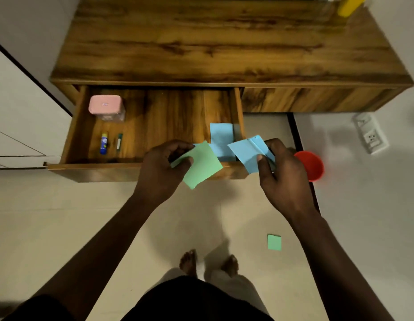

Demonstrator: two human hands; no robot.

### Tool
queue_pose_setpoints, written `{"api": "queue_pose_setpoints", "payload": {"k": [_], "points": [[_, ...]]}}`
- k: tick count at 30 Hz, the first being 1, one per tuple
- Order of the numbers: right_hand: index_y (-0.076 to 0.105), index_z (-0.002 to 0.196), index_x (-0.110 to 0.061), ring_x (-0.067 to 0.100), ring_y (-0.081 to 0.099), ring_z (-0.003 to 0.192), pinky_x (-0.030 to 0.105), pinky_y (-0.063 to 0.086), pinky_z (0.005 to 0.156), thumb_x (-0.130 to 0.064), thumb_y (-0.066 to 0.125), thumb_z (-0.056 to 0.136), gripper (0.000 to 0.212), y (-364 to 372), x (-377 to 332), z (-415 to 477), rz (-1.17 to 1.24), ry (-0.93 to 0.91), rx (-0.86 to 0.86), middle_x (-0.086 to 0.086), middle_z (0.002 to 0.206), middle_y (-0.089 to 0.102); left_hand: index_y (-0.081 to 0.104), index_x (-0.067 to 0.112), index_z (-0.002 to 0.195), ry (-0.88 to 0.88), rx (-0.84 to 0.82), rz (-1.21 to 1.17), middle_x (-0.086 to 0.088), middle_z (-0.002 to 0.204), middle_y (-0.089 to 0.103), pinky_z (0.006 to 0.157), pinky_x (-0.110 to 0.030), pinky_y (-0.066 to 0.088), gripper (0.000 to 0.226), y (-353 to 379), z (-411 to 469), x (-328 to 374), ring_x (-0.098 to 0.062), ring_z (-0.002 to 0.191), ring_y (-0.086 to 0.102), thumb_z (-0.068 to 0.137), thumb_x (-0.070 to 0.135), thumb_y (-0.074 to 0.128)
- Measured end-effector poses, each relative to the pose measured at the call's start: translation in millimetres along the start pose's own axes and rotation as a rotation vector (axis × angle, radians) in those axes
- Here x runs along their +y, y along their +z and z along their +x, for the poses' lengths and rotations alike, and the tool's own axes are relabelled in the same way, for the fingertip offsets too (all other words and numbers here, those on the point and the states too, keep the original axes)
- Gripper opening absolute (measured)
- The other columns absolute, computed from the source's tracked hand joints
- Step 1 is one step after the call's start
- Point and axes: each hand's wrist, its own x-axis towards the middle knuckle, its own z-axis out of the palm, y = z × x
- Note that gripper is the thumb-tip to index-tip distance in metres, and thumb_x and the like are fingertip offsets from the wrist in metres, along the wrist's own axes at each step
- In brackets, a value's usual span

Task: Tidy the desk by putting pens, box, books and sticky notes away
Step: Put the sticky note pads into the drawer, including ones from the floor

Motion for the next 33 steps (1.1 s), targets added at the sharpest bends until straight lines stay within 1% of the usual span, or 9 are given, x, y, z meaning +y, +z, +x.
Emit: {"api": "queue_pose_setpoints", "payload": {"k": [3,7,10,15,17,21,25,29,33], "points": [[0.056,0.119,-0.020,0.017,0.063,0.090,0.038,0.054,0.067,-0.023,0.055,0.102,0.018,9.0,-4.5,29.6,-0.007,-0.051,-0.032,-0.004,0.106,0.067,0.072,0.027,0.112,-0.013,0.020,0.017,0.021,0.101,0.069,0.074,-0.011,0.051,0.022,-10.6,20.9,-4.9,0.004,0.098,0.065,0.092,0.018,0.072],[0.056,0.121,-0.020,0.017,0.064,0.097,0.029,0.052,0.065,-0.028,0.054,0.102,0.021,22.4,-5.6,67.8,-0.014,-0.081,-0.093,-0.001,0.112,0.068,0.072,0.028,0.114,-0.018,0.038,0.068,0.019,0.104,0.069,0.074,-0.014,0.050,0.022,-14.7,46.4,-10.9,0.007,0.098,0.063,0.093,0.020,0.070],[0.054,0.118,-0.024,0.019,0.065,0.092,0.040,0.055,0.067,-0.031,0.053,0.101,0.019,35.7,-2.7,98.9,-0.060,-0.116,-0.126,-0.002,0.108,0.068,0.073,0.029,0.112,-0.030,0.041,0.076,0.019,0.103,0.070,0.074,-0.016,0.050,0.022,-14.8,66.7,-17.2,0.005,0.097,0.064,0.092,0.021,0.071],[0.047,0.129,-0.027,0.026,0.067,0.097,0.045,0.058,0.073,-0.030,0.055,0.100,0.030,55.3,3.7,152.4,-0.084,-0.141,-0.259,0.004,0.112,0.068,0.072,0.028,0.111,-0.092,0.038,0.133,0.017,0.105,0.069,0.074,-0.015,0.050,0.020,-15.2,103.4,-29.8,0.007,0.096,0.062,0.094,0.018,0.069],[0.045,0.134,-0.028,0.029,0.067,0.098,0.047,0.058,0.076,-0.028,0.053,0.100,0.035,64.9,6.0,171.6,-0.103,-0.145,-0.344,0.008,0.113,0.068,0.072,0.027,0.111,-0.130,0.042,0.155,0.014,0.106,0.069,0.075,-0.017,0.052,0.021,-15.7,114.9,-38.8,0.002,0.096,0.063,0.095,0.015,0.067],[0.049,0.131,-0.028,0.028,0.069,0.101,0.042,0.058,0.078,-0.027,0.055,0.099,0.032,90.0,15.4,204.4,-0.127,-0.201,-0.495,0.005,0.114,0.070,0.072,0.021,0.112,-0.196,0.061,0.253,0.010,0.108,0.068,0.068,-0.009,0.045,0.021,-17.0,131.3,-56.3,-0.006,0.099,0.062,0.096,0.011,0.064],[0.051,0.132,-0.026,0.024,0.067,0.106,0.031,0.050,0.076,-0.025,0.058,0.099,0.034,119.8,24.3,226.7,-0.135,-0.192,-0.670,0.004,0.121,0.068,0.070,0.021,0.115,-0.276,-0.026,0.315,0.008,0.108,0.066,0.065,-0.015,0.044,0.024,-15.1,141.9,-72.8,-0.011,0.097,0.060,0.097,0.011,0.059],[0.053,0.130,-0.027,0.023,0.068,0.104,0.037,0.058,0.077,-0.023,0.059,0.097,0.034,150.0,27.9,245.0,-0.125,-0.205,-0.740,0.003,0.119,0.069,0.072,0.021,0.114,-0.303,-0.079,0.387,0.009,0.104,0.064,0.062,-0.010,0.037,0.026,-10.9,153.9,-88.5,-0.009,0.093,0.056,0.095,0.009,0.057],[0.054,0.132,-0.024,0.023,0.068,0.102,0.031,0.054,0.067,-0.019,0.059,0.097,0.036,175.5,30.3,259.0,-0.159,-0.208,-0.789,0.005,0.124,0.067,0.071,0.023,0.112,-0.347,-0.160,0.392,0.003,0.111,0.069,0.059,-0.017,0.042,0.027,-4.1,168.2,-112.7,-0.012,0.094,0.059,0.094,0.009,0.056]]}}
